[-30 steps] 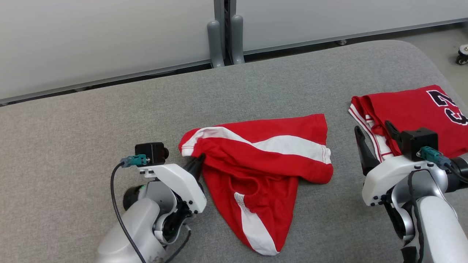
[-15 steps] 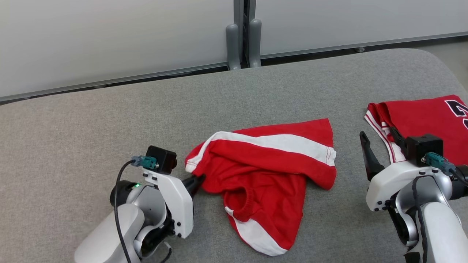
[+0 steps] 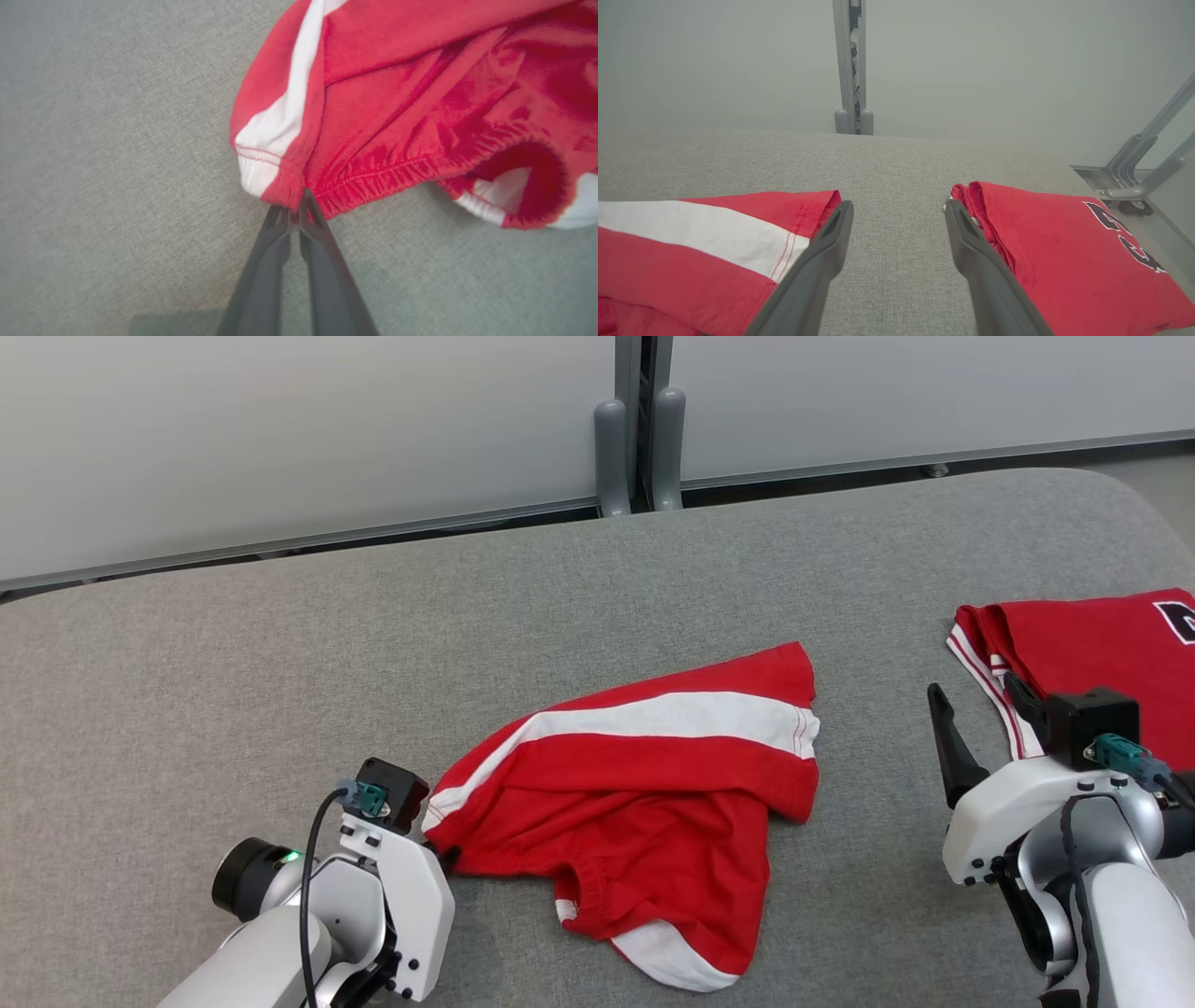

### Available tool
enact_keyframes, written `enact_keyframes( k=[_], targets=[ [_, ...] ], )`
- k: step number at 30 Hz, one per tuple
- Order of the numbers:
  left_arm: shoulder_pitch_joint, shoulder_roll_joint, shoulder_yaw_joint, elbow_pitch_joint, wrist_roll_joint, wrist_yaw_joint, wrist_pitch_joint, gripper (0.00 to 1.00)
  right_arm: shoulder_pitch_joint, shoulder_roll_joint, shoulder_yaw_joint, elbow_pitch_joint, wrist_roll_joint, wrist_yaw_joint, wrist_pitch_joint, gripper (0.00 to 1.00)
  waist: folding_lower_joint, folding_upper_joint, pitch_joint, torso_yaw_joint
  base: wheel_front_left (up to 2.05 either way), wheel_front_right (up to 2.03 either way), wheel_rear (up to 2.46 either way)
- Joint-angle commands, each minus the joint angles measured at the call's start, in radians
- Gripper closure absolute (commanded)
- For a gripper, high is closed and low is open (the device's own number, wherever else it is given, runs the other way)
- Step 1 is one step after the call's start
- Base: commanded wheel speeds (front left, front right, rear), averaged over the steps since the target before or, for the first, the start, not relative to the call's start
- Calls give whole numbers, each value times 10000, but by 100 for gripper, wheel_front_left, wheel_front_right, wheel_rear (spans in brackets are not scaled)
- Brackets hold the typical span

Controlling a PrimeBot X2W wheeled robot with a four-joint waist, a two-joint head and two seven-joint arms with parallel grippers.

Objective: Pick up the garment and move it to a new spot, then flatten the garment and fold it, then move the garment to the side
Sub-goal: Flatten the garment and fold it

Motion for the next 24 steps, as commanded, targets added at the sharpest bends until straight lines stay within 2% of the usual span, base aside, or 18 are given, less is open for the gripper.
enact_keyframes(
  k=[1, 5, 8, 12, 14, 18, 24],
  targets=[
    [-56, 81, -30, 39, 54, 149, 104, 0, 68, -51, -20, -59, 0, -1, 43, 0, 0, -1, -19, 16, 0, 0, 0],
    [224, 246, 287, -263, -263, 542, 285, 0, 79, -50, -39, -107, 32, -1, 82, 0, 0, -1, -66, 57, 0, 0, 0],
    [576, 268, 834, -921, -935, 887, 393, 0, 151, -75, -121, -156, 22, -1, 104, 0, 0, -1, -96, 102, 0, 0, 0],
    [985, 490, 1653, -1571, -1316, 1571, -12, 0, 274, -82, -253, -231, -3, 0, 120, 0, 0, -1, -77, 194, 0, 0, 0],
    [1039, 369, 1899, -1544, -1409, 1783, -269, 0, 288, -71, -285, -275, -15, 0, 147, 0, 0, -1, -21, 237, 0, 0, 0],
    [784, 156, 1947, -1099, -1261, 1909, -527, 0, 265, -69, -218, -316, -16, -1, 169, 0, 0, -1, 52, 261, 0, 0, 0],
    [225, -500, 1636, 18, -1184, 1680, -675, 0, 82, -57, -93, -371, 45, -1, 220, 0, 0, -1, 224, 189, 0, 0, 0]
  ],
)
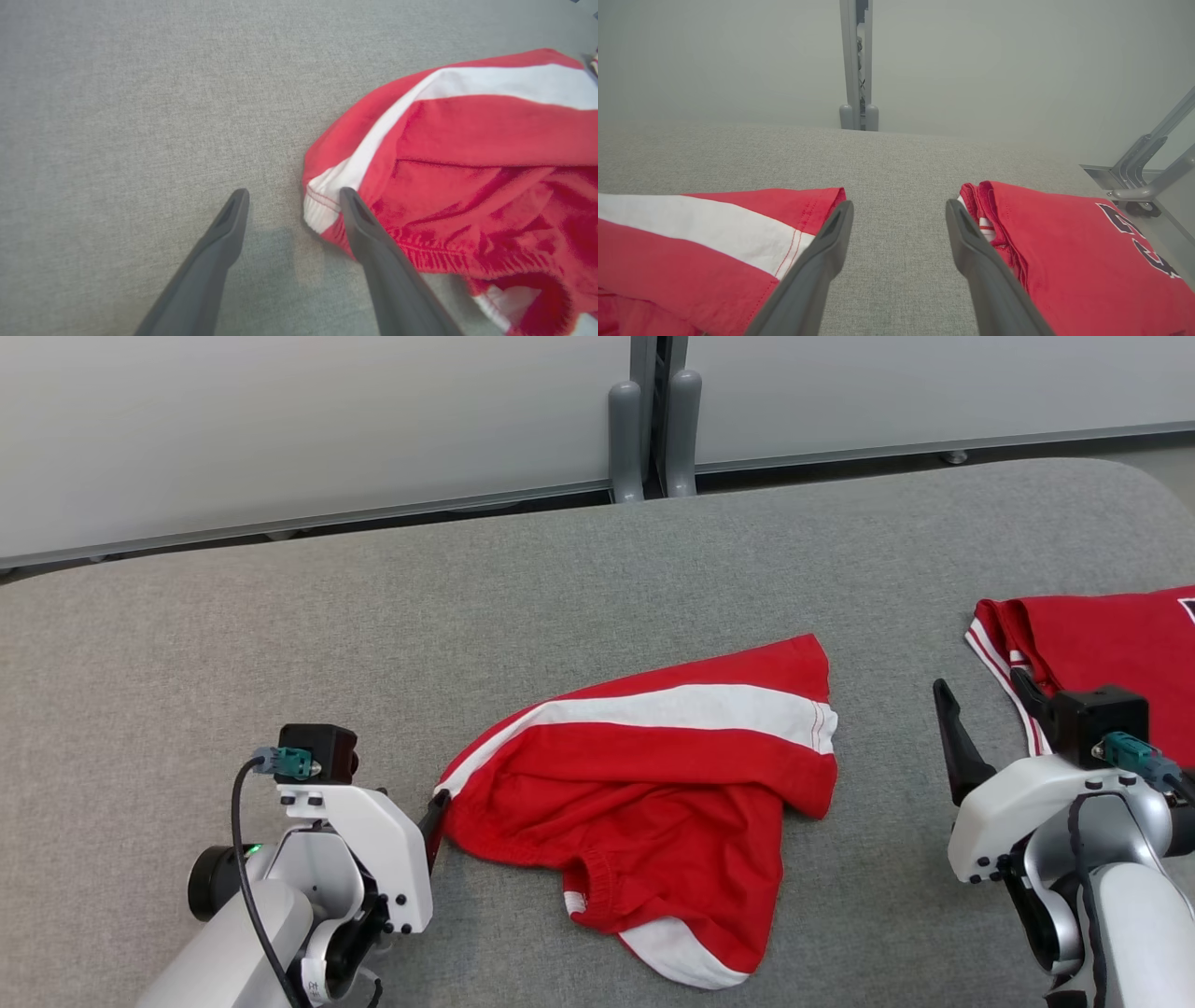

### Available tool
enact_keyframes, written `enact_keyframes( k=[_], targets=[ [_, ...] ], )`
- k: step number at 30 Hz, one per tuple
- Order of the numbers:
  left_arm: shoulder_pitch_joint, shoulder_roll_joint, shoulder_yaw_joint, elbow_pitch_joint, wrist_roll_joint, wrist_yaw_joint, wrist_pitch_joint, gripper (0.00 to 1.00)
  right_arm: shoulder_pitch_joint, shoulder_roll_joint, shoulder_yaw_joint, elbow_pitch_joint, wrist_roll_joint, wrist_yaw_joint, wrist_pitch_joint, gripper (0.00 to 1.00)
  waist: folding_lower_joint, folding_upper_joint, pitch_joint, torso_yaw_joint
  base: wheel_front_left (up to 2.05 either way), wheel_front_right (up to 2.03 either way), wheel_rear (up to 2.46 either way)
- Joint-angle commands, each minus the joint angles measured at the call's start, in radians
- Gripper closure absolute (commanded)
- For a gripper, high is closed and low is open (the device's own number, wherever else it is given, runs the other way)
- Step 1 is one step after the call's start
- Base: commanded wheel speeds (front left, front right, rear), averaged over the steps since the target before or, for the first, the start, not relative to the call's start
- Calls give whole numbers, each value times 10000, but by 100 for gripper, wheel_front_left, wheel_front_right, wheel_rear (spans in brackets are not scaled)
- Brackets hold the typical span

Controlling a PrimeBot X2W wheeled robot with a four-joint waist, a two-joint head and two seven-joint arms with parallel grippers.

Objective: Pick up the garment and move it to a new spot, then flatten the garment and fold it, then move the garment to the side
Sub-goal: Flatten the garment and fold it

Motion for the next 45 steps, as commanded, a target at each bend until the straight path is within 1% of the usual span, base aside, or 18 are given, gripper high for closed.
enact_keyframes(
  k=[1, 3, 7, 8, 9, 11, 14, 15, 19, 22, 25, 29, 31, 36, 37, 39, 41, 45],
  targets=[
    [-174, 24, -15, 198, 105, -55, -68, 0, -96, -32, -16, -50, 46, -1, 41, 0, 0, 0, 34, -36, 0, 0, 0],
    [-309, -148, -92, 585, 158, 9, -91, 0, -134, -30, 25, -33, 38, -1, 39, 0, 0, 0, 63, -82, 0, 0, 0],
    [-395, -365, 125, 1177, 116, 316, -428, 0, -163, -40, 94, 7, 42, -1, 26, 0, 0, 0, 59, -177, 0, 0, 0],
    [-389, -427, 155, 1236, 60, 311, -478, 0, -151, -50, 91, 9, 47, -1, 19, 0, 0, 0, 50, -196, 0, 0, 0],
    [-328, -470, 75, 1327, 3, 192, -404, 0, -99, -74, 70, 15, 53, -1, 12, 0, 0, 0, 22, -215, 0, 0, 0],
    [-272, -436, -27, 1453, 47, 112, -342, 0, -46, -81, 65, 24, 54, -1, 19, 0, 0, 0, 0, -226, 0, 0, 0],
    [-260, -442, -229, 1728, 203, 136, -308, 0, -19, -84, 88, 35, 56, -1, 32, 0, 0, 0, -30, -243, 0, 0, 0],
    [-283, -477, -334, 1835, 282, 84, -284, 0, -16, -81, 106, 42, 57, -1, 42, 0, 0, 0, -42, -244, 0, 0, 0],
    [-274, -799, -615, 2144, 308, -83, -321, 0, -61, -92, 194, 68, 70, -1, 75, 0, 0, 0, -90, -234, 0, 0, 0],
    [-286, -925, -659, 2290, 314, -103, -442, 0, -94, -110, 240, 79, 87, -1, 75, 0, 0, 0, -136, -221, 0, 0, 0],
    [-210, -1018, -491, 2198, 111, -174, -621, 0, -51, -137, 251, 72, 92, -1, 79, 0, 0, 0, -192, -192, 0, 0, 0],
    [-50, -876, -93, 1718, -153, -42, -902, 0, 52, -168, 191, 37, 100, 0, 84, 0, 0, 0, -278, -149, 0, 0, 0],
    [82, -682, 66, 1295, -209, 114, -924, 0, 108, -168, 141, -2, 105, -1, 102, 0, 0, 0, -302, -124, 0, 0, 0],
    [557, -212, 385, 178, -335, 624, -686, 0, 163, -152, 39, -101, 102, 0, 144, 0, 0, 0, -269, -71, 0, 0, 0],
    [557, -212, 385, 178, -335, 624, -686, 0, 163, -152, 39, -101, 102, 0, 144, 0, 0, 0, -269, -71, 0, 0, 0],
    [662, -52, 329, 8, -261, 773, -508, 0, 152, -137, 47, -122, 105, 0, 157, 0, 0, 0, -217, -65, 0, 0, 0],
    [686, -33, 216, -25, -233, 824, -352, 0, 85, -125, 108, -144, 114, 0, 163, 0, 0, 0, -155, -92, 0, 0, 0],
    [460, -139, 77, 204, -253, 743, -177, 0, -78, -110, 172, -165, 123, -1, 152, 0, 0, 0, -30, -149, 0, 0, 0]
  ],
)
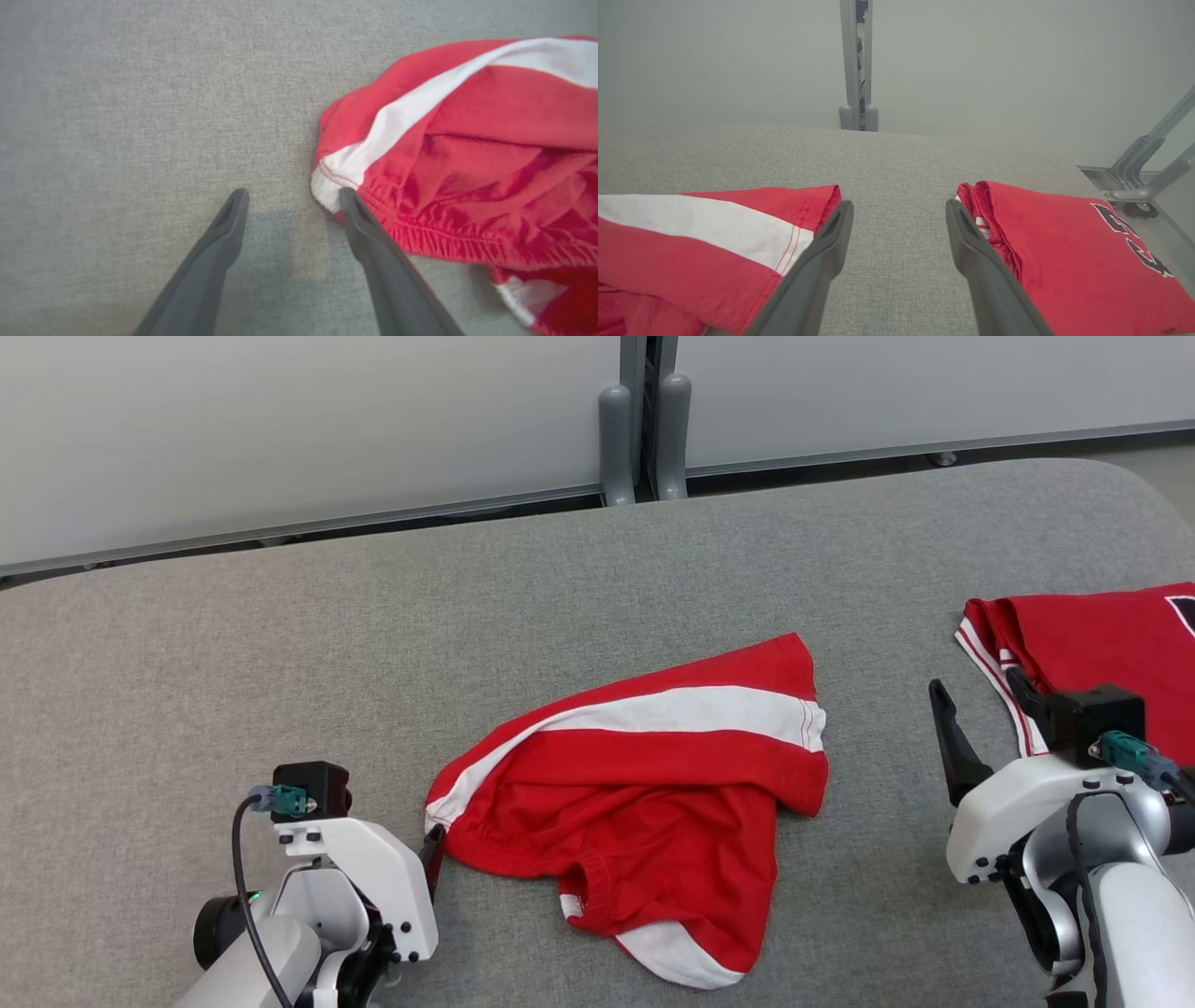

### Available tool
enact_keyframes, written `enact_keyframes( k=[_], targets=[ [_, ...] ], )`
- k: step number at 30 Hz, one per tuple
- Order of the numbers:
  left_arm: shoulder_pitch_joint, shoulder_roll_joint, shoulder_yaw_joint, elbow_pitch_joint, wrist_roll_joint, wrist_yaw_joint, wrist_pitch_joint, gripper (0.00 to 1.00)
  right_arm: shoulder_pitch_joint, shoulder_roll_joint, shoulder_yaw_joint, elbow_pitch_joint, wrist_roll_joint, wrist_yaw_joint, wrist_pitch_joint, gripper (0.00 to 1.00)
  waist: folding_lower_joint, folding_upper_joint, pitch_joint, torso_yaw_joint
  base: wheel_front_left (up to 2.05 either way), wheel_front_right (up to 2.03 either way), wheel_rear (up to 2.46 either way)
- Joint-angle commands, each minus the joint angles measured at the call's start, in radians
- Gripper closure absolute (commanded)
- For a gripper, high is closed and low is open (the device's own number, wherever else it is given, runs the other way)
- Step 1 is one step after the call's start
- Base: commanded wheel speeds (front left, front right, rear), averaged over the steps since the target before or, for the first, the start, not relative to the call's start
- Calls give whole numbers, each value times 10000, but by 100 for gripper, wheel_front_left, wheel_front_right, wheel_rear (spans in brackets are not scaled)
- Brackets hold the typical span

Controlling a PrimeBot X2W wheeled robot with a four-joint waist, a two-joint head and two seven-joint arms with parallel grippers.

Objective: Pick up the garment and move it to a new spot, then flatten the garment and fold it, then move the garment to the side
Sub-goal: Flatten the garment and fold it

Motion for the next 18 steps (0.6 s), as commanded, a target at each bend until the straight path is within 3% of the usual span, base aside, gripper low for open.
enact_keyframes(
  k=[1, 9, 11, 13, 14, 15, 18],
  targets=[
    [-177, 2, 22, 33, -4, -31, -10, 0, -80, -30, 10, -46, 35, -1, 27, 0, 0, 0, 30, -23, 0, 0, 0],
    [-467, -222, -73, 480, -12, -153, -38, 0, -142, -52, -31, -36, -24, -1, -2, 0, 0, 0, 155, -108, 0, 0, 0],
    [-504, -285, -81, 622, -55, -229, -93, 47, -155, -45, -40, -32, -24, -1, -9, 0, 0, 0, 179, -107, 0, 0, 0],
    [-596, -316, -89, 763, -77, -303, -124, 70, -163, -38, -39, -23, -15, 0, -23, 0, 0, 0, 203, -105, 0, 0, 0],
    [-664, -344, -75, 819, -75, -343, -158, 88, -164, -34, -22, -13, -7, -1, -30, 0, 0, 0, 213, -106, 0, 0, 0],
    [-710, -372, -69, 864, -65, -371, -187, 100, -170, -30, -7, -4, 7, 0, -40, 0, 0, 0, 220, -105, 0, 0, 0],
    [-768, -420, -88, 923, -90, -474, -239, 100, -197, -30, 12, 15, 31, -1, -40, 0, 0, 0, 227, -91, 0, 0, 0]
  ],
)
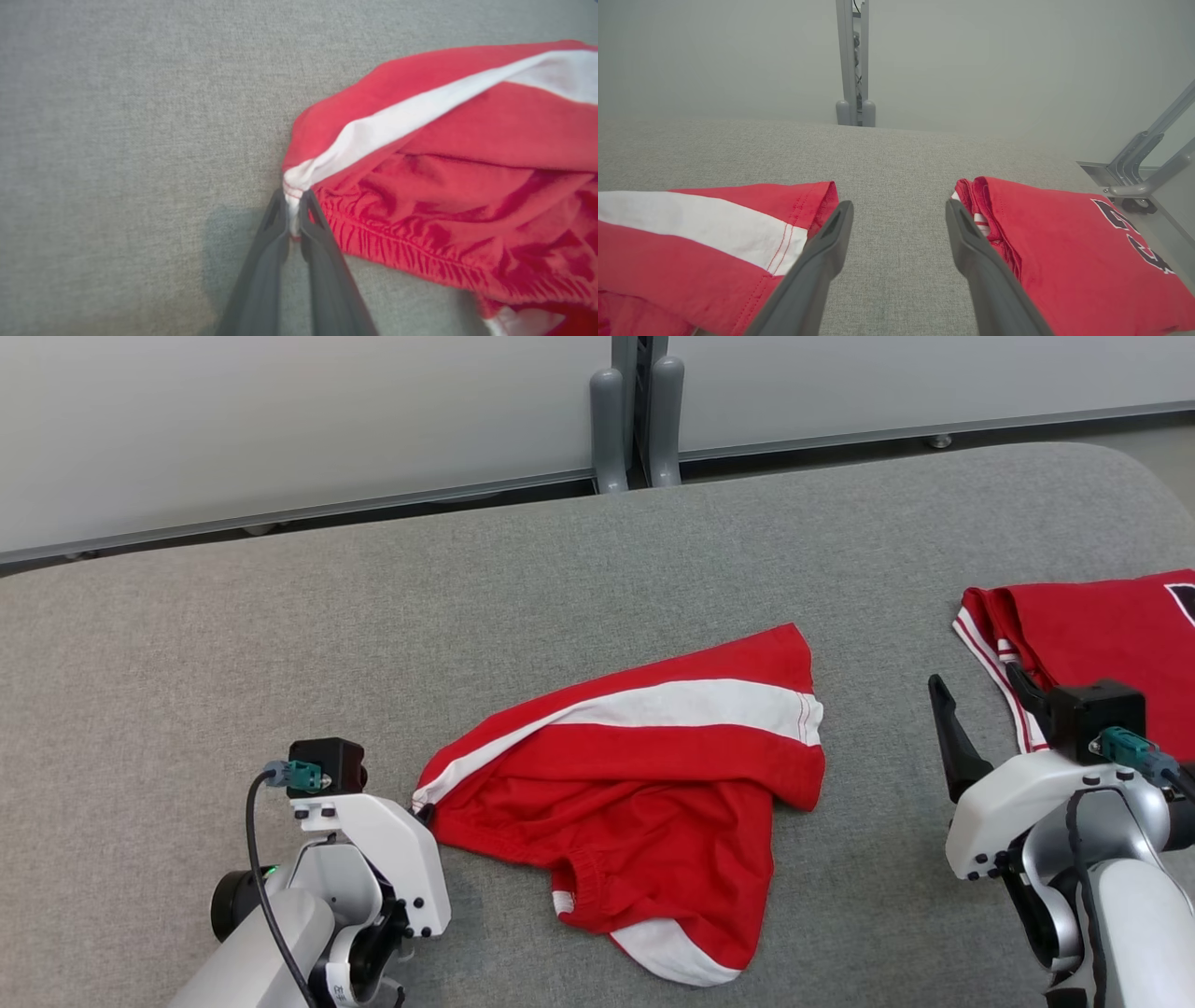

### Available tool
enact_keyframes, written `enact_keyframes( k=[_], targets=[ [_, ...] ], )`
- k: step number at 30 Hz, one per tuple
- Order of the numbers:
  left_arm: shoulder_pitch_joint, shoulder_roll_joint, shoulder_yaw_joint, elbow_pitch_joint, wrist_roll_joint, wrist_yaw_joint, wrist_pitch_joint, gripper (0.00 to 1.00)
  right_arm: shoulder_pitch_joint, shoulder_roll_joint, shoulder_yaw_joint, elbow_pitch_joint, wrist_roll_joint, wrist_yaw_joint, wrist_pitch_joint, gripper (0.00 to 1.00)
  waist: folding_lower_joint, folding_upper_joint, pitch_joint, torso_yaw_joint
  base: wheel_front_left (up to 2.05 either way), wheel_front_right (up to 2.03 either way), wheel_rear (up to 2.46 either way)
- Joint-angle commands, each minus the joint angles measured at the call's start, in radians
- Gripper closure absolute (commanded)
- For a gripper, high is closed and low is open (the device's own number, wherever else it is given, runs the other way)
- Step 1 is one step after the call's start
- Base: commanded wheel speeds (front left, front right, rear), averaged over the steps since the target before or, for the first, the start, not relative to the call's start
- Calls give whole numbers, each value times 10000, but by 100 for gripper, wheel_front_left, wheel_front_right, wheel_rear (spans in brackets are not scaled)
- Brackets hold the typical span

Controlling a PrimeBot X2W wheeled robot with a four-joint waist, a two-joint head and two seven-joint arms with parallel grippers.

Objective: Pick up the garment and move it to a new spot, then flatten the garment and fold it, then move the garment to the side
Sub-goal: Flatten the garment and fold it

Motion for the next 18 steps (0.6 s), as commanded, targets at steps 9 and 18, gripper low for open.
enact_keyframes(
  k=[9, 18],
  targets=[
    [264, 444, -227, -475, 310, -200, -259, 100, -403, -204, 147, 231, -45, 2, 1588, 0, 0, 0, 170, 171, 0, 0, 0],
    [250, 484, -330, -912, 356, -292, -319, 100, -1146, -26, 818, 749, 975, 1, 3078, 0, 0, 0, 437, 511, 0, 0, 0]
  ],
)
